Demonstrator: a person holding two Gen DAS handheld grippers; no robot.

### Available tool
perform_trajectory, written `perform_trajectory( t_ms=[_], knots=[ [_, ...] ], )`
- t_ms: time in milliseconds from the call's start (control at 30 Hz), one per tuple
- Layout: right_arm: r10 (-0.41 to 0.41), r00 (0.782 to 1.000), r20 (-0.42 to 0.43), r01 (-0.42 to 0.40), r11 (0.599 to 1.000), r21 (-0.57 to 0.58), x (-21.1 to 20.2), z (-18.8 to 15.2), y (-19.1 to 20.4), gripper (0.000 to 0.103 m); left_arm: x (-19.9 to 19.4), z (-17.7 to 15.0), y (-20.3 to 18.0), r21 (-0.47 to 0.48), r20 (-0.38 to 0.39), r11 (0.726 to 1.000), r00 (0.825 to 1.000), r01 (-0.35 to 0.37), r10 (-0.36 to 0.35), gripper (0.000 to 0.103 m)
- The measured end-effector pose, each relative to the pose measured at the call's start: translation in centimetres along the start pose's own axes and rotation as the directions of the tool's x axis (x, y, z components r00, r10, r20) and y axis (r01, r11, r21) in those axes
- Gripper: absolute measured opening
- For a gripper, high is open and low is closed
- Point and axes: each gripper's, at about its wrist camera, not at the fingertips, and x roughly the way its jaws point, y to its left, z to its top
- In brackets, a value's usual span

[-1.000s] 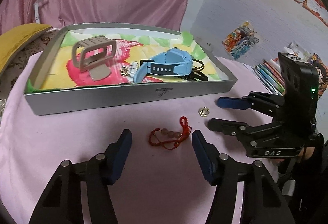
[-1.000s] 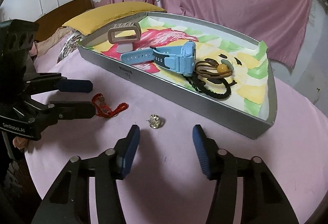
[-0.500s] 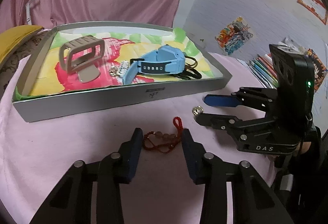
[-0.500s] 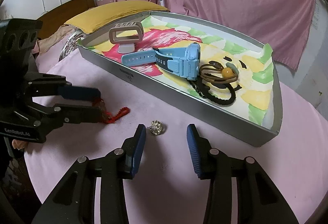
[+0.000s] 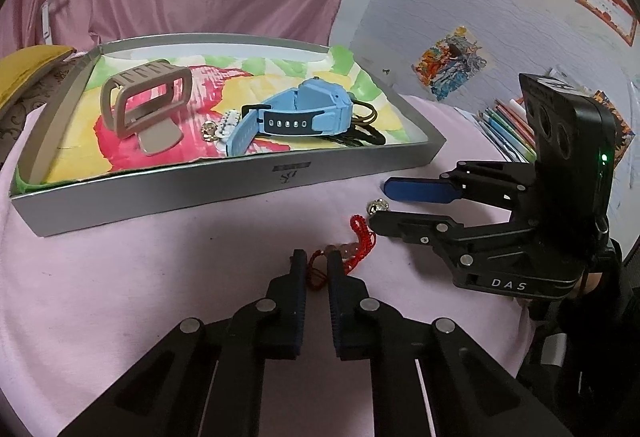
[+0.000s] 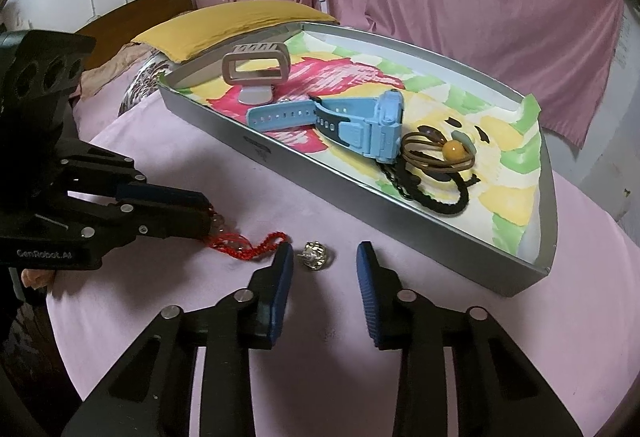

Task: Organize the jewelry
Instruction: 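Grasp the red bead bracelet with the left tool while the right tool grasps the silver earring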

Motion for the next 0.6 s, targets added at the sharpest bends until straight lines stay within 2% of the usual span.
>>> perform_trajectory(
  t_ms=[233,600],
  knots=[
    [0.009,1.000,0.003,-0.009,0.999,-0.037,-0.09,-0.03,0.62,0.011,0.13,-0.07,-0.03,-0.003,-0.006,1.000,1.000,0.008,-0.008,0.002],
    [0.004,1.000,0.005,-0.004,1.000,-0.029,-0.17,-0.12,0.38,0.011,-0.70,-0.28,0.01,-0.007,0.041,1.000,0.999,0.022,-0.022,0.002]
  ],
)
